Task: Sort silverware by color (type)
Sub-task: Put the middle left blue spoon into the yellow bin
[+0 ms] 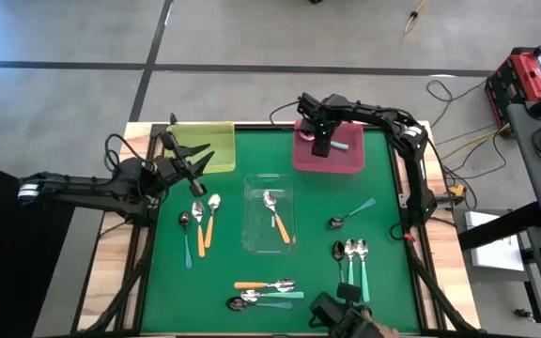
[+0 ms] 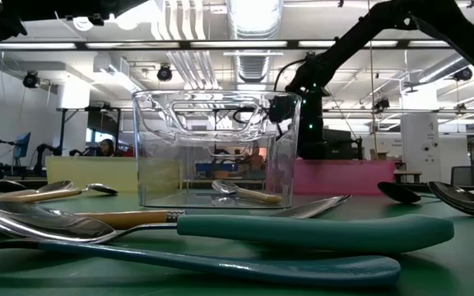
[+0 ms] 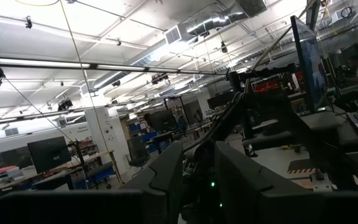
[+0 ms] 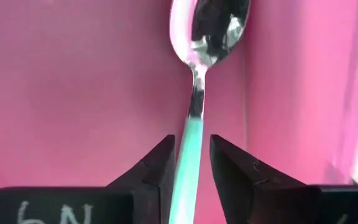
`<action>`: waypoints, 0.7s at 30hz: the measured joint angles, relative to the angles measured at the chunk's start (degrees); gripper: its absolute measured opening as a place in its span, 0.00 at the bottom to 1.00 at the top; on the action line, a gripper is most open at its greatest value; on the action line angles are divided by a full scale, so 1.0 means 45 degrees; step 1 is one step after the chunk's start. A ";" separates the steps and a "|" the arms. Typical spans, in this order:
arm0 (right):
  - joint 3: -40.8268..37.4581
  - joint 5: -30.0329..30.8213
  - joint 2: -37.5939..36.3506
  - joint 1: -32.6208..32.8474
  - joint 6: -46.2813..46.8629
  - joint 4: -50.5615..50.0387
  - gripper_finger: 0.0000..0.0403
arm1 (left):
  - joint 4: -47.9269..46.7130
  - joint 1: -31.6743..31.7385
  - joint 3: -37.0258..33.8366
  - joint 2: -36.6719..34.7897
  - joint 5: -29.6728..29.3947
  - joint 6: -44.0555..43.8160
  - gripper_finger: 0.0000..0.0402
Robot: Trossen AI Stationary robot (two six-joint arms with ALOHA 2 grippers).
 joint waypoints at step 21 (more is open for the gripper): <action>-0.0252 -0.0119 -0.5149 0.3476 0.2780 0.0004 0.07 | -0.0987 -0.0081 0.0005 0.0576 0.0034 -0.5240 0.19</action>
